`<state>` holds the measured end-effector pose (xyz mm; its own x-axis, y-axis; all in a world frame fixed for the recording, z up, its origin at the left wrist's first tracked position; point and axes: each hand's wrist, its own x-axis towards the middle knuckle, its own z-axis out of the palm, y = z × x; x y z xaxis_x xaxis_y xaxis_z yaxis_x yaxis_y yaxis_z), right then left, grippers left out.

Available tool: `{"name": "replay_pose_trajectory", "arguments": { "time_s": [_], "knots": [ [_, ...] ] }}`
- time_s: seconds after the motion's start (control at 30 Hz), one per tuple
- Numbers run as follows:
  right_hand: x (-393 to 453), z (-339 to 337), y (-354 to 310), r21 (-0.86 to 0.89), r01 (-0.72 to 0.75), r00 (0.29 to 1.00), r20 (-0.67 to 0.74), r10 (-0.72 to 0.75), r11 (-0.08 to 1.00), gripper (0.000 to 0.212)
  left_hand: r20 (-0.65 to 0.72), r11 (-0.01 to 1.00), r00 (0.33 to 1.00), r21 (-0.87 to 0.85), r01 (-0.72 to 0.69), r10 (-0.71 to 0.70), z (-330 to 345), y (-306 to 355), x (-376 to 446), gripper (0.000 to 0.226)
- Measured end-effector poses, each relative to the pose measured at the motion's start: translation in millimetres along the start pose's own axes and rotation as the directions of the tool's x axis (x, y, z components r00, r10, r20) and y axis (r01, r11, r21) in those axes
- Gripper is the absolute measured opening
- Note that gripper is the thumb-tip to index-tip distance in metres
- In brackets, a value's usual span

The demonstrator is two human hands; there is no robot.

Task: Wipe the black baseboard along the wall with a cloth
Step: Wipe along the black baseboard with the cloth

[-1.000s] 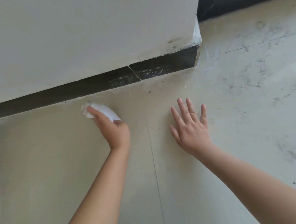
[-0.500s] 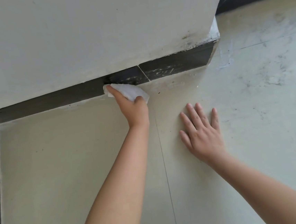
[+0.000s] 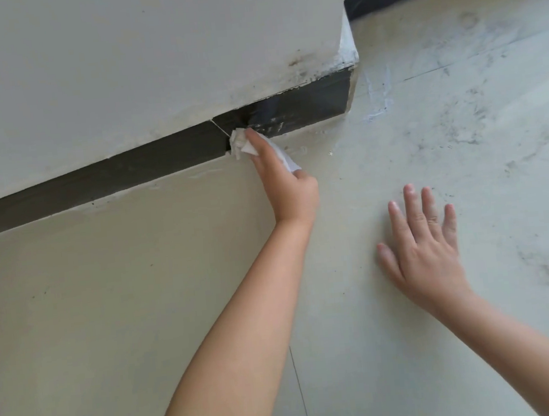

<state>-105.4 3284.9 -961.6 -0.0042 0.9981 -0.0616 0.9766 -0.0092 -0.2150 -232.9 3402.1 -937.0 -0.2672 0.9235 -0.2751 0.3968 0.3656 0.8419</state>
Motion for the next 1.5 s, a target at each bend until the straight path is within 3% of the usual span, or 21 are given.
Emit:
{"name": "replay_pose_trajectory", "arguments": {
  "time_s": [0.3,0.5,0.77,1.1,1.2,1.33,1.5],
  "knots": [
    [-4,3,9,-0.067,-0.04,0.991,0.121,0.048,0.997,0.064,0.063,0.994,0.994,0.061,-0.088,0.084,27,12,-8,0.077],
    [-4,3,9,-0.072,-0.038,0.99,0.129,0.047,0.997,0.063,-0.146,0.991,0.989,0.133,0.004,0.016,10,7,8,0.08],
    [-3,2,11,-0.096,-0.037,0.985,0.162,0.052,0.995,0.062,-0.053,0.94,0.989,0.321,-0.114,0.138,16,6,-2,0.081],
    [-4,0,11,-0.056,-0.051,0.989,0.139,0.058,0.997,0.062,-0.015,0.977,0.992,0.178,-0.117,0.122,-15,-5,-2,0.087],
    [-4,1,12,-0.08,-0.047,0.988,0.14,0.058,0.996,0.062,0.009,0.97,0.991,0.202,-0.133,0.134,-21,-7,-1,0.077],
    [-4,1,12,-0.076,-0.044,0.986,0.155,0.056,0.996,0.061,-0.104,0.966,0.993,0.257,-0.024,0.052,-15,-12,2,0.072],
    [-4,2,11,-0.082,-0.057,0.983,0.167,0.07,0.995,0.062,-0.213,0.984,0.977,0.169,0.056,-0.019,8,-1,12,0.08]
  ]
}}
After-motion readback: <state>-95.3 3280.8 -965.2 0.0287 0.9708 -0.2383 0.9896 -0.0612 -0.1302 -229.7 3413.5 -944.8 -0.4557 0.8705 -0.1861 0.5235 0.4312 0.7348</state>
